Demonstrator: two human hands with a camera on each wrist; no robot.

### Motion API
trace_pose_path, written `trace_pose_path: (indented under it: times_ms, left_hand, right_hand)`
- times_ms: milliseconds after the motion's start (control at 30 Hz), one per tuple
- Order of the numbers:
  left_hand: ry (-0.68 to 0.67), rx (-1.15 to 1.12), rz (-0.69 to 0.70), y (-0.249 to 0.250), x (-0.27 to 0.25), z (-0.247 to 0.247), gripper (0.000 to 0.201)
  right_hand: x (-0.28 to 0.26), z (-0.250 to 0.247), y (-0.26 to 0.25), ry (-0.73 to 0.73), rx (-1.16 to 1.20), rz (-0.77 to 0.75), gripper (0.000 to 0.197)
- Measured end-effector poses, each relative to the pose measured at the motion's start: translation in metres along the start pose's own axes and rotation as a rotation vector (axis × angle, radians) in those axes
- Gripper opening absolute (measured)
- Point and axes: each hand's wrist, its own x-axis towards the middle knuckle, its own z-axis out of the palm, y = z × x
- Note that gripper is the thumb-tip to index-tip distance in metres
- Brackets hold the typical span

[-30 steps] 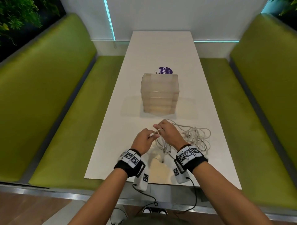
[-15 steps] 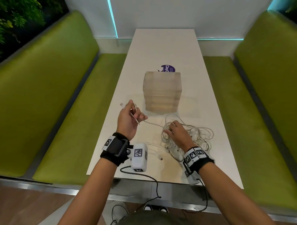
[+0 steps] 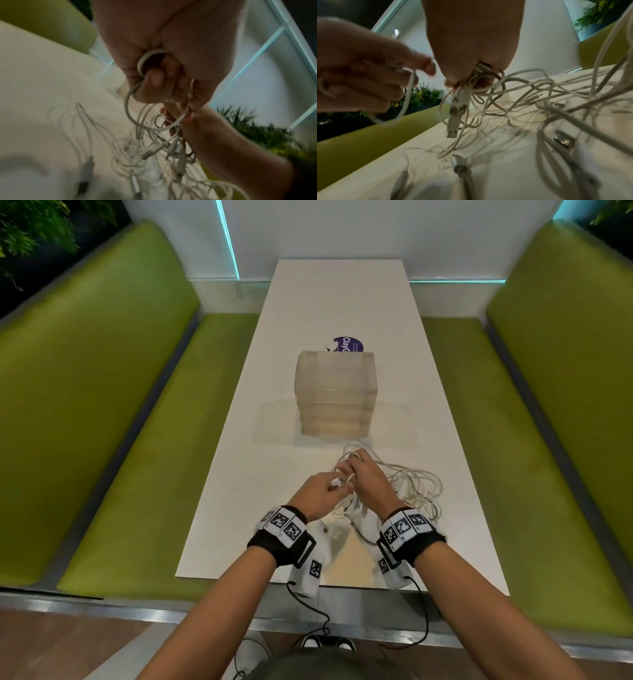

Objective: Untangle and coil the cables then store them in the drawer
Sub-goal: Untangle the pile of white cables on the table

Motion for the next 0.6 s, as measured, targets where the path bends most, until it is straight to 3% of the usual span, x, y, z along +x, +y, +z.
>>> trace_pose_path:
  times_ms: [133,300,433,500,600]
  left_hand:
    - [0.098,-0.227,0.042,0.003,-0.002,-0.005,0.025]
    - [0.221,-0.69,0.023,0.017,-0.017,-0.029,0.021]
    - [0.485,-0.896,0.004,0.013,-0.019,-0.06,0.033]
    - [0.536,-0.775,-0.025,0.003,-0.015,-0.069,0.032]
    - [0.391,-0.341,-0.022,-0.014,-0.01,-0.062,0.026]
  right_hand:
    - [-0.003,0.004,0.002,0.017,-0.107,-0.049,0.018]
    - [-0.006,0.001,0.015,0.044,-0.245,-0.048,0.025]
    - [-0.011,-0.003,0.029,0.002,-0.357,-0.061,0.024]
    - [-0.012,-0.004,0.031,0.03,-0.291,-0.049,0.025]
    - [-0.009,-0.003,0.026,0.021,-0.212,-0.029,0.031]
